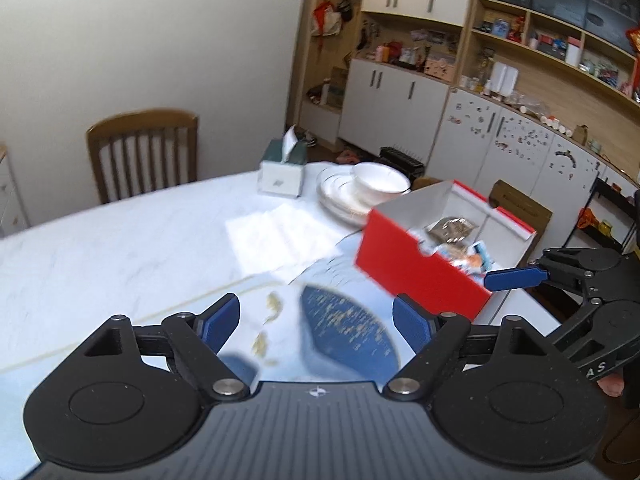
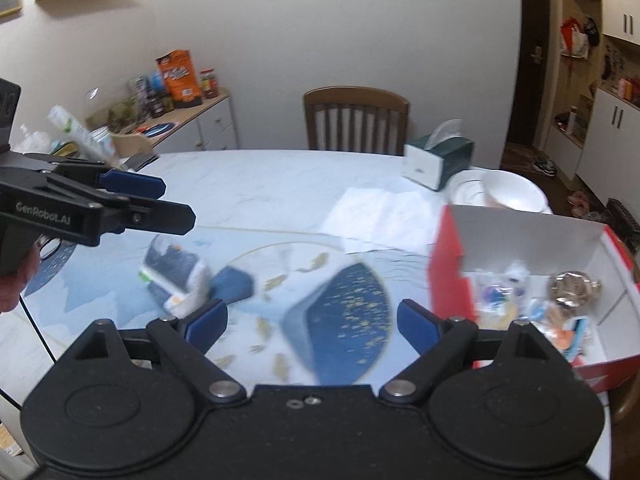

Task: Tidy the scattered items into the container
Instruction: 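Move both open tools out of the box back over the table, then grasp the blue-and-white tissue pack with the left tool while the right tool grasps the plush doll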

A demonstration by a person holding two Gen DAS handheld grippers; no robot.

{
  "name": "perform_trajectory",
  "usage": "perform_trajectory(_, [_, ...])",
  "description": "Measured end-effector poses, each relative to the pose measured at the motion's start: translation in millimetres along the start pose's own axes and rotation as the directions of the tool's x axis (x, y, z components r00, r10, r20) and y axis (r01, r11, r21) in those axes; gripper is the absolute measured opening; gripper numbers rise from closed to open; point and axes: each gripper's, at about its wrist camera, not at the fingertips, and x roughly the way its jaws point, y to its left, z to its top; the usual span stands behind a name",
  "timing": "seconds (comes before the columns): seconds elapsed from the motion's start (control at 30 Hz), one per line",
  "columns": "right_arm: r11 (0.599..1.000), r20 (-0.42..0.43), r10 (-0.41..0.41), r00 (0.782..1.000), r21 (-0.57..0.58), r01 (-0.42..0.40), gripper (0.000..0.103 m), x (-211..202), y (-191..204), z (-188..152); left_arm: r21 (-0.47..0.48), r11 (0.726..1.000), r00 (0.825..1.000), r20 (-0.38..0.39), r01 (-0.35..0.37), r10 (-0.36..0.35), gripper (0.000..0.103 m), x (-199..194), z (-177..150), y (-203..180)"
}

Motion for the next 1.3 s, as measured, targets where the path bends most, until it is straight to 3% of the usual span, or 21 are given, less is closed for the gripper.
perform_trajectory(0.27, [0.999,-0.051,0.047,0.998,-0.013,-0.048,0.092,24.6,58.6,-14.2,-0.022,0.996,0.996,-0.02,-0.092,0.092,0.103,-9.0,-32.0,40.7])
perform_trajectory(0.5, [0.995,-0.1,0.085,0.991,-0.039,-0.089,0.092,45.7,102.4,-29.1,-0.03,0.984,0.983,-0.063,-0.174,0.171,0.103,12.6,-50.0,67.3])
perform_trajectory(0.63, [0.992,-0.128,0.108,0.986,-0.053,-0.115,0.092,57.8,122.0,-35.2,-0.027,0.983,0.979,-0.097,-0.183,0.18,0.103,25.4,-55.6,80.6])
perform_trajectory(0.87, [0.988,-0.172,0.131,0.976,-0.06,-0.143,0.092,75.1,142.7,-42.9,0.044,0.986,0.978,-0.125,-0.161,0.165,0.103,38.8,-62.6,107.9])
perform_trajectory(1.03, [0.988,-0.198,0.129,0.972,-0.058,-0.143,0.091,88.6,148.8,-46.6,0.079,0.993,0.98,-0.175,-0.083,0.096,0.103,55.8,-70.0,123.2])
perform_trajectory(1.3, [0.988,-0.237,0.121,0.964,-0.062,-0.139,0.088,110.7,152.0,-51.4,0.07,0.997,0.972,-0.226,-0.043,0.058,0.103,78.1,-81.2,131.8])
